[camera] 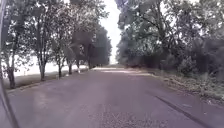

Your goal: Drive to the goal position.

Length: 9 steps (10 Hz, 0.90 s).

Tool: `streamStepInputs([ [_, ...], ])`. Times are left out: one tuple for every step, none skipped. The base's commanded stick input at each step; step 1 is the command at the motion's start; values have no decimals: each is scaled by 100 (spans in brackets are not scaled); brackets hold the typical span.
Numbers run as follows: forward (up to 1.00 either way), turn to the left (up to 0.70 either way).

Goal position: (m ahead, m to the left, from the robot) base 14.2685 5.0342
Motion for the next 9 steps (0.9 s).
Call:
streamStepInputs([
  [70,0],
  [70,0],
  [70,0],
  [70,0],
  [70,0],
  [70,0],
  [70,0],
  [70,0],
  [70,0],
])
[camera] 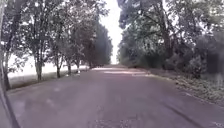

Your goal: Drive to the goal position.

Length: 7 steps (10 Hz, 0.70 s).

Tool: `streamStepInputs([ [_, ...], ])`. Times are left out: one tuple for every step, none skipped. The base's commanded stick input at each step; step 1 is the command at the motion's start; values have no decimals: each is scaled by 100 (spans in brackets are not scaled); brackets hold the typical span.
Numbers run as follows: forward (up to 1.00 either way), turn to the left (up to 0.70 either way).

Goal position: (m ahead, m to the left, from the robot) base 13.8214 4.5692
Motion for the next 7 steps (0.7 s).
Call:
streamStepInputs([
  [70,0],
  [70,0],
  [70,0],
  [70,0],
  [70,0],
  [70,0],
  [70,0],
])
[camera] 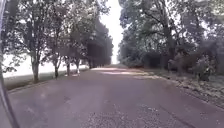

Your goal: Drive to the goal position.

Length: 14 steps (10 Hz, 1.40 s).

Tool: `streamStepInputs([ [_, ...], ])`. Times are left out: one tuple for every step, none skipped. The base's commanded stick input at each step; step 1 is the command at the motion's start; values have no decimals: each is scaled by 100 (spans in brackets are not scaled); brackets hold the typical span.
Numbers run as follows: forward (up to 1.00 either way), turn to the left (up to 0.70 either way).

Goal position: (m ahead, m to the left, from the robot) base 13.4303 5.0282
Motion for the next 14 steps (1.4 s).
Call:
streamStepInputs([
  [70,0],
  [70,0],
  [70,0],
  [70,0],
  [70,0],
  [70,0],
  [70,0],
  [70,0],
  [70,0],
  [70,0],
  [70,0],
  [70,0],
  [70,0],
  [70,0],
])
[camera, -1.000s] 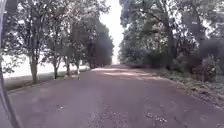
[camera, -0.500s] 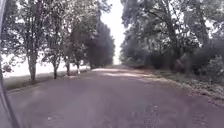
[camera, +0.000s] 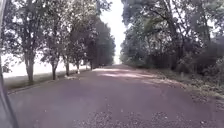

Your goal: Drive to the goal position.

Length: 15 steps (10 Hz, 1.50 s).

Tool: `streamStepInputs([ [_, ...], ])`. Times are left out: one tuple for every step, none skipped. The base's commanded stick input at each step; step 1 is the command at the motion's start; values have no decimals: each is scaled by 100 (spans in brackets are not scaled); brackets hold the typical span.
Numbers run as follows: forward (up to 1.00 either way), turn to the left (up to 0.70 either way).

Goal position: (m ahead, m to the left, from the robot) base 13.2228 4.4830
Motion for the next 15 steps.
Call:
streamStepInputs([
  [70,0],
  [70,0],
  [70,0],
  [70,0],
  [70,0],
  [70,0],
  [70,0],
  [70,0],
  [70,-2],
  [70,-19],
  [70,-8],
  [70,0],
  [70,0],
  [70,0],
  [70,0],
])
